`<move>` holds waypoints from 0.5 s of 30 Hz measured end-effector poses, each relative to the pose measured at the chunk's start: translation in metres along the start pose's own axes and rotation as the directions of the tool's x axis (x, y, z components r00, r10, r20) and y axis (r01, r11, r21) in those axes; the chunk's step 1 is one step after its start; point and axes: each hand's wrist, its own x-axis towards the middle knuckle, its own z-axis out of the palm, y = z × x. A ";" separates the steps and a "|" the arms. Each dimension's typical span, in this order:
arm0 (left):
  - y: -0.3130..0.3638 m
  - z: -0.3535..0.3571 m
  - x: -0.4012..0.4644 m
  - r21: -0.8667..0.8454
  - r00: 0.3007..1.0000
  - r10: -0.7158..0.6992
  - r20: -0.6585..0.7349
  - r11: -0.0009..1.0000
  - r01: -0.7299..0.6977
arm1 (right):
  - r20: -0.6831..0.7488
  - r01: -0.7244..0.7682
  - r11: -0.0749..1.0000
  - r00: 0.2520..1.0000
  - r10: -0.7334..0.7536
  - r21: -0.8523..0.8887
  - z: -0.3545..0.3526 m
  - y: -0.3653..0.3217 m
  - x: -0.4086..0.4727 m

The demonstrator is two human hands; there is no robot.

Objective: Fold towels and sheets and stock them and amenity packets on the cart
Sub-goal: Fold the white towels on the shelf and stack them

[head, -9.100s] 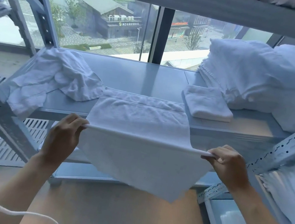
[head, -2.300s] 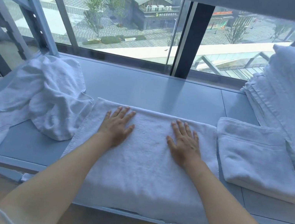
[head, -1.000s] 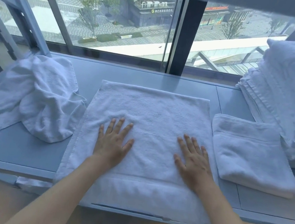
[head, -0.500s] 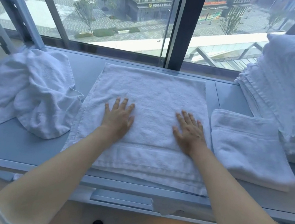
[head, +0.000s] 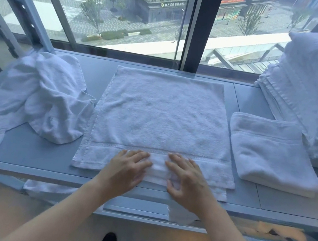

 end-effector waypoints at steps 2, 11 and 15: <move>-0.008 -0.005 -0.006 0.013 0.994 -0.029 0.107 1.000 0.028 | 0.036 -0.006 1.000 0.999 0.007 -0.023 -0.007 0.007 -0.002; -0.052 -0.021 -0.045 0.019 0.971 -0.236 0.030 0.972 0.235 | 0.042 -0.171 0.984 0.984 0.174 -0.054 -0.045 0.058 -0.033; -0.067 -0.026 -0.067 -0.046 0.944 -0.311 -0.109 0.950 0.308 | -0.106 -0.164 0.986 0.981 0.162 -0.017 -0.043 0.063 -0.035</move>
